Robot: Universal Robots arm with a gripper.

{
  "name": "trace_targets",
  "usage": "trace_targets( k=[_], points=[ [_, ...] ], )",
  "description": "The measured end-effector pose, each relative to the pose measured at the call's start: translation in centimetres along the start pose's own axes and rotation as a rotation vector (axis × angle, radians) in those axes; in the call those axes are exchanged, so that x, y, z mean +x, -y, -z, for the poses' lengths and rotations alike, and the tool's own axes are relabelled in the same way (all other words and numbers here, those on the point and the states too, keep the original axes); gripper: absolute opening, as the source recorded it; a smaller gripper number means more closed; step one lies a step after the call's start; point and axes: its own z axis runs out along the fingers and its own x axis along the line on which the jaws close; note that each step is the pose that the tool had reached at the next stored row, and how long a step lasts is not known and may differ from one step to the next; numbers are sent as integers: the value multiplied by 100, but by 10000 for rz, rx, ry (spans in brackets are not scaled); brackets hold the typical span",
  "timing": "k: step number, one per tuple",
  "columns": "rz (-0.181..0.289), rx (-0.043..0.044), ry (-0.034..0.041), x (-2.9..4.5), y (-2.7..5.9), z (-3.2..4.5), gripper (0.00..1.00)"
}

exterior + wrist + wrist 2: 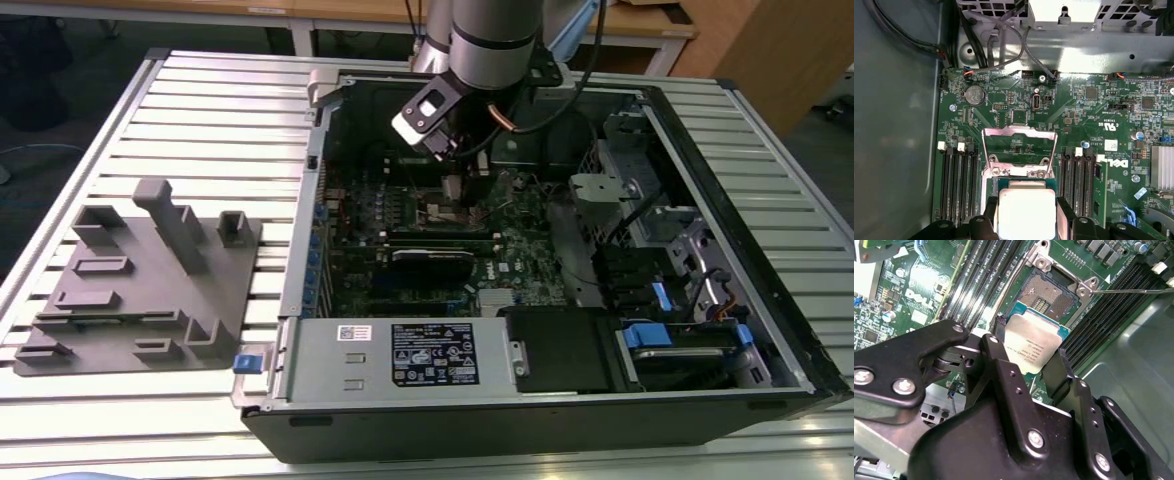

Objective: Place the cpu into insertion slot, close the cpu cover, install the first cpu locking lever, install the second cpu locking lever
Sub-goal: 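Place the cpu into insertion slot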

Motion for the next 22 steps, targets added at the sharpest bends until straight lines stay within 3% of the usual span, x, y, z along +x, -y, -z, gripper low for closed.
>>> trace_targets(
  k=[8, 22],
  points=[
    [0, -1, -4, 15, 1, -13, 54],
    [1, 0, -5, 43, 53, -112, 54]
  ],
)
